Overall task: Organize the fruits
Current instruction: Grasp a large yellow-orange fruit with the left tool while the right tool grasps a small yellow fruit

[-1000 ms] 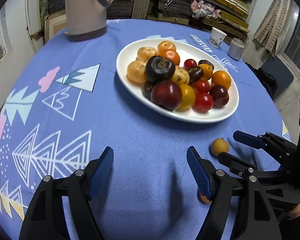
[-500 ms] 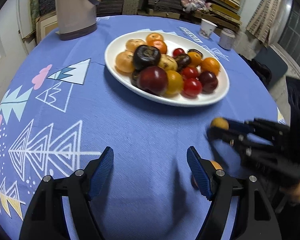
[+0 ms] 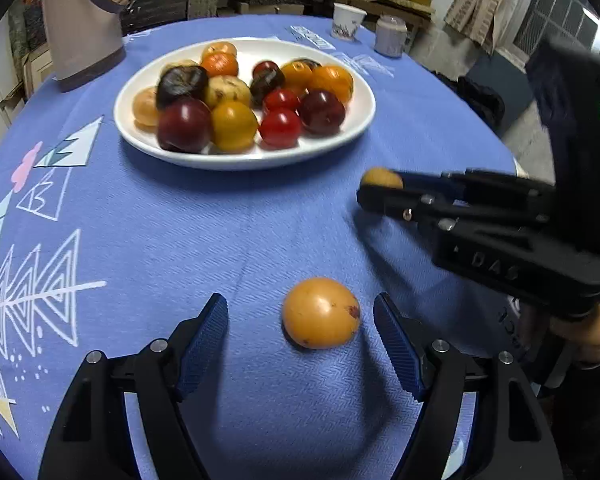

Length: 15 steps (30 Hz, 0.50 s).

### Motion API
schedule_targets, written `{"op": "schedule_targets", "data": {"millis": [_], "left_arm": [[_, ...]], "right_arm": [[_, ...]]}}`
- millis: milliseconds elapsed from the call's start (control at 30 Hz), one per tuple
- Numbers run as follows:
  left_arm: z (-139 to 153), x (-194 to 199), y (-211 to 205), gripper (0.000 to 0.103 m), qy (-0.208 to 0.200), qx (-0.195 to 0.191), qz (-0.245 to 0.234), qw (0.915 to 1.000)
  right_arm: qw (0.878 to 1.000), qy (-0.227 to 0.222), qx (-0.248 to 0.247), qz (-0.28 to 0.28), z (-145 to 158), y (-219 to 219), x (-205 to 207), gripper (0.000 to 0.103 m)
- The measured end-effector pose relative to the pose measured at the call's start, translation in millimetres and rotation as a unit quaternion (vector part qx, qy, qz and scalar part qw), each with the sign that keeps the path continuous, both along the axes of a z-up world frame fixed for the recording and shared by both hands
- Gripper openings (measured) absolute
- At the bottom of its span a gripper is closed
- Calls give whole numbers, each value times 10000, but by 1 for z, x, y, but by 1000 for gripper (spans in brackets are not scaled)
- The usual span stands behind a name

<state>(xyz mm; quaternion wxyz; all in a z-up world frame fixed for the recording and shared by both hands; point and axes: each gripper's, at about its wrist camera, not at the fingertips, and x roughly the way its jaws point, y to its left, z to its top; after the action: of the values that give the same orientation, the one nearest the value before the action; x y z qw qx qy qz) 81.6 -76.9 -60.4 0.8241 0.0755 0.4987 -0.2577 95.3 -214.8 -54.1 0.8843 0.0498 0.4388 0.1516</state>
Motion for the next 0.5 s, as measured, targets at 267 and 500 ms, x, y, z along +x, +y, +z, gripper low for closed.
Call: {"op": "schedule_targets", "data": {"millis": [267, 500], "left_arm": [[-7, 3, 2, 63, 37, -22, 47, 10000], [-8, -1, -2, 41, -318, 241, 43, 9992]], "right_arm": [[10000, -17, 17, 14, 3, -1, -1, 26], [10000, 2, -8, 69, 3, 4, -3, 26]]}}
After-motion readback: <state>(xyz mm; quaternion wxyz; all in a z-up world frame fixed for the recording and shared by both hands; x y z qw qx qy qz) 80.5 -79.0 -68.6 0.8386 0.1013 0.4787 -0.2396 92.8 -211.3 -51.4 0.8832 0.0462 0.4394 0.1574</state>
